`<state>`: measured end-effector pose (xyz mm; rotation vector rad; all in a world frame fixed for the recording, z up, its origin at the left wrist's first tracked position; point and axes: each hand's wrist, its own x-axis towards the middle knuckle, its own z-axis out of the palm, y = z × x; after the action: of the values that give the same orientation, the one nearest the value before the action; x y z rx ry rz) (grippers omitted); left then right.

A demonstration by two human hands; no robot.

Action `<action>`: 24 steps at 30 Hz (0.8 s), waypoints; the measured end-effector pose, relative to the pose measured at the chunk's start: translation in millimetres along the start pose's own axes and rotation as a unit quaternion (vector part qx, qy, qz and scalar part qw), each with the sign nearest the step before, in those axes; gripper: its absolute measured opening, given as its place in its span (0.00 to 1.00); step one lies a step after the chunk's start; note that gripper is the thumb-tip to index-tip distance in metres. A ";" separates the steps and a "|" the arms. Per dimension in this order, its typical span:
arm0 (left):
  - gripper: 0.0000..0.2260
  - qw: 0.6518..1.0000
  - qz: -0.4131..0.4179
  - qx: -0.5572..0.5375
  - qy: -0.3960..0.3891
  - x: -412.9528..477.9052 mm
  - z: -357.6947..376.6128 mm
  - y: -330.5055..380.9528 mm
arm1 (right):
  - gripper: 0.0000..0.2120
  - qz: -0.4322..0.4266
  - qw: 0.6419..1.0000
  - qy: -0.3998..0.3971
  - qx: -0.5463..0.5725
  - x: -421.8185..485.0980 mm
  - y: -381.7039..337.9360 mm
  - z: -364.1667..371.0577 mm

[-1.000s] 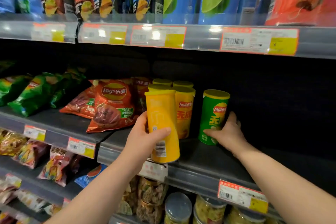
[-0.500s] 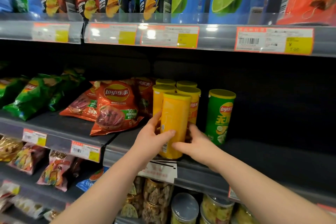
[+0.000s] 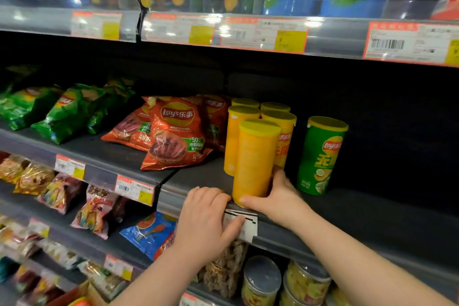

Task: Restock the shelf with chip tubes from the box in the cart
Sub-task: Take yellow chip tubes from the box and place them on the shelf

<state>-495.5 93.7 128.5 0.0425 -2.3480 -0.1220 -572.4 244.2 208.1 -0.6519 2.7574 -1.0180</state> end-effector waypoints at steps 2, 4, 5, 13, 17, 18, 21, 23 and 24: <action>0.19 1.000 -0.002 0.000 0.000 1.0 -0.7 0.8 | 0.45 -0.007 1.000 -0.010 0.018 -0.1 -0.1 1.1; 0.19 1.000 -0.003 -0.001 -0.002 0.9 0.3 0.5 | 0.42 -0.008 0.999 -0.018 0.032 -0.1 -0.8 0.6; 0.19 1.000 -0.003 -0.002 0.000 0.5 1.2 0.3 | 0.44 -0.004 1.000 -0.013 0.028 0.1 -1.2 0.5; 0.19 1.000 -0.002 -0.010 0.010 0.5 0.6 0.9 | 0.46 0.000 0.999 -0.030 0.024 2.8 -0.8 3.2; 0.19 1.000 -0.006 -0.010 0.005 -0.7 0.9 0.9 | 0.51 0.009 1.000 0.004 0.010 3.1 -2.0 5.2; 0.19 1.000 -0.005 -0.010 0.003 -0.6 0.5 0.8 | 0.50 0.009 1.000 -0.005 0.017 3.6 -1.4 5.5; 0.18 1.000 -0.006 -0.014 -0.001 -0.5 -0.1 0.4 | 0.42 0.008 0.999 -0.029 0.036 2.2 -0.7 3.2; 0.18 1.000 -0.011 -0.016 -0.004 -0.4 0.0 0.7 | 0.42 0.007 1.000 -0.010 0.026 1.1 -2.2 3.3; 0.18 1.000 -0.012 -0.017 -0.005 -0.4 0.1 0.8 | 0.42 0.008 1.000 0.005 0.010 0.7 -4.1 4.0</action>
<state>-495.3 94.5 128.2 0.0525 -2.3559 -0.1747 -570.5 238.7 207.7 -0.6217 2.7527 -1.0484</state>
